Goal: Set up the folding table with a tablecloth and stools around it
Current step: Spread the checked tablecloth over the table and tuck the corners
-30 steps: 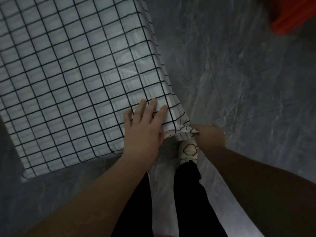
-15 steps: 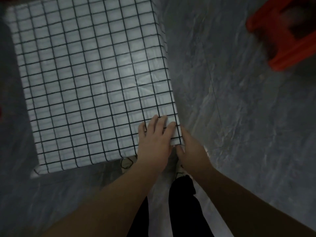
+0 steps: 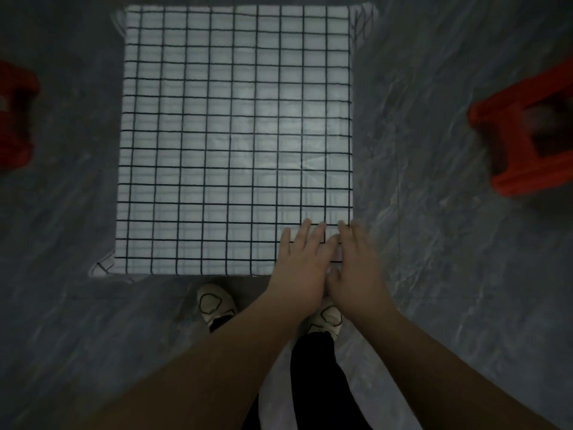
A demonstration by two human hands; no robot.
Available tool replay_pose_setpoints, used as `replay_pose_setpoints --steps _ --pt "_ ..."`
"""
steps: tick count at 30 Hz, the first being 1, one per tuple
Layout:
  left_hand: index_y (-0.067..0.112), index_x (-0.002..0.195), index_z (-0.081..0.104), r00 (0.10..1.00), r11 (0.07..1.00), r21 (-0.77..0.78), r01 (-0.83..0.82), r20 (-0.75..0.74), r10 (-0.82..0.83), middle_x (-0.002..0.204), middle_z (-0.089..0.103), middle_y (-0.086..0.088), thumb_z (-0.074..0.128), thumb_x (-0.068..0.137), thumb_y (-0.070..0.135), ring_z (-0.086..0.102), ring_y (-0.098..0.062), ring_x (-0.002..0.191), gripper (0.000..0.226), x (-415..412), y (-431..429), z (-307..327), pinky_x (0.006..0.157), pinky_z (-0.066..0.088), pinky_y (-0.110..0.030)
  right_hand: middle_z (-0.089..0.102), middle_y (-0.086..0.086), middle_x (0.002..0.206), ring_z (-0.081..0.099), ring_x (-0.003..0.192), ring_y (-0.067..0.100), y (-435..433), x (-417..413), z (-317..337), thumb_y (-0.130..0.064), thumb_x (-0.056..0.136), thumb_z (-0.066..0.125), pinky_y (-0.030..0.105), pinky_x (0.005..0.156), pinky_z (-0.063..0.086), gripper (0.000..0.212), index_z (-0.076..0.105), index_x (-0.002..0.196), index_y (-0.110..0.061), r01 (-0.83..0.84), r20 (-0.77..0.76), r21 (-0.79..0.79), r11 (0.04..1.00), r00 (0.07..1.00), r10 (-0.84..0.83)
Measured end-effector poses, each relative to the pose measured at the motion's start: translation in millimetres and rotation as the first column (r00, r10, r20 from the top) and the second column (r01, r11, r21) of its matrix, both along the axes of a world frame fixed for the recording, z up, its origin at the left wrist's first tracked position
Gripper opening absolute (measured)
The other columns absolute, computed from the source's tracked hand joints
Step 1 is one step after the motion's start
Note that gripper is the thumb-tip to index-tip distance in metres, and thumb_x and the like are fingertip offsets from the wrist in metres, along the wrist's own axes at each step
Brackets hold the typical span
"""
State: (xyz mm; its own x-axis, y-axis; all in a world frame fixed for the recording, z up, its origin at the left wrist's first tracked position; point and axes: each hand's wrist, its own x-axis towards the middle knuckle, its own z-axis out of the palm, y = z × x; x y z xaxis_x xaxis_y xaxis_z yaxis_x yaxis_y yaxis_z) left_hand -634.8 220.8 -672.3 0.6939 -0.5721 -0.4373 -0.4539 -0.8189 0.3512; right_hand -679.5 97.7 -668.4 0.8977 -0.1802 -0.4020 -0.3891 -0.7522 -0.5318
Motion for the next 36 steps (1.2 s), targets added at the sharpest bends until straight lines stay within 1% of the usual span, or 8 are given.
replay_pose_setpoints --steps 9,13,17,21,26,31,33,36 --pt "0.017 0.158 0.015 0.922 0.921 0.023 -0.388 0.023 0.388 0.164 0.014 -0.012 0.056 0.09 0.019 0.006 -0.03 0.152 0.079 14.2 163.5 16.6 0.123 0.011 -0.048 0.029 0.016 0.159 0.023 0.148 0.035 127.7 57.5 23.0 -0.022 0.087 0.054 0.051 0.119 0.026 0.069 0.033 0.152 -0.012 -0.39 0.05 -0.155 0.907 0.914 0.402" --pt "0.008 0.148 0.04 0.812 0.814 -0.043 -0.579 0.062 0.581 0.153 0.038 -0.022 0.066 0.076 0.005 0.034 -0.041 0.142 0.077 6.9 248.0 8.6 0.114 0.033 -0.055 0.027 0.015 0.16 0.02 0.149 0.035 203.5 78.3 15.6 -0.024 0.09 0.051 0.049 0.119 0.024 0.067 0.031 0.153 -0.012 -0.522 0.052 -0.151 0.839 0.844 0.534" --pt "0.006 0.147 0.042 0.673 0.675 -0.074 -0.734 0.056 0.737 0.15 0.042 -0.02 0.065 0.076 0.003 0.036 -0.039 0.142 0.075 -3.3 314.0 -2.4 0.114 0.034 -0.052 0.03 0.015 0.159 0.023 0.147 0.035 272.0 91.2 1.2 -0.025 0.09 0.051 0.051 0.118 0.026 0.066 0.032 0.152 -0.011 -0.629 0.058 -0.158 0.762 0.764 0.643" --pt "0.0 0.146 0.04 0.61 0.605 -0.13 -0.786 0.004 0.792 0.151 0.041 -0.02 0.063 0.079 0.0 0.032 -0.038 0.144 0.071 -13.9 358.9 -25.4 0.118 0.021 -0.042 0.028 0.014 0.159 0.02 0.148 0.033 314.8 98.5 -12.9 -0.028 0.095 0.047 0.053 0.117 0.025 0.064 0.028 0.153 -0.011 -0.701 0.024 -0.205 0.684 0.695 0.719" --pt "0.013 0.149 0.041 0.693 0.68 -0.136 -0.721 -0.148 0.706 0.152 0.044 -0.011 0.065 0.088 0.02 0.033 -0.029 0.145 0.066 -7.2 369.1 -59.1 0.118 0.027 -0.046 0.019 0.009 0.164 0.012 0.152 0.029 324.6 101.7 -24.1 -0.034 0.098 0.043 0.053 0.12 0.017 0.064 0.022 0.156 -0.015 -0.727 -0.068 -0.259 0.636 0.67 0.739" --pt "0.018 0.133 0.057 0.449 0.441 -0.14 -0.886 -0.489 0.748 0.118 0.069 -0.003 0.059 0.097 0.022 0.064 -0.019 0.107 0.036 8.0 361.2 -64.8 0.081 0.043 -0.014 0.012 0.004 0.166 0.005 0.153 0.025 321.2 104.2 -29.9 -0.033 0.099 0.043 0.05 0.122 0.012 0.066 0.016 0.157 -0.019 -0.745 -0.123 -0.264 0.613 0.656 0.744" --pt "0.022 0.124 0.061 0.441 0.43 -0.14 -0.892 -0.483 0.757 0.11 0.071 -0.001 0.054 0.098 0.021 0.065 -0.019 0.099 0.027 13.0 364.6 -66.9 0.08 0.047 -0.023 0.011 0.003 0.166 0.003 0.153 0.024 322.5 104.8 -30.6 -0.032 0.098 0.043 0.05 0.122 0.011 0.067 0.014 0.157 -0.02 -0.745 -0.13 -0.263 0.613 0.657 0.743" --pt "0.022 0.112 0.063 0.502 0.531 -0.058 -0.845 -0.426 0.753 0.103 0.071 -0.005 0.051 0.095 0.027 0.065 -0.026 0.097 0.021 19.8 370.2 -71.8 0.082 0.051 -0.038 0.011 0.003 0.166 0.004 0.153 0.025 323.3 103.6 -31.1 -0.032 0.098 0.046 0.05 0.123 0.01 0.068 0.015 0.157 -0.021 -0.734 -0.122 -0.263 0.626 0.669 0.733"
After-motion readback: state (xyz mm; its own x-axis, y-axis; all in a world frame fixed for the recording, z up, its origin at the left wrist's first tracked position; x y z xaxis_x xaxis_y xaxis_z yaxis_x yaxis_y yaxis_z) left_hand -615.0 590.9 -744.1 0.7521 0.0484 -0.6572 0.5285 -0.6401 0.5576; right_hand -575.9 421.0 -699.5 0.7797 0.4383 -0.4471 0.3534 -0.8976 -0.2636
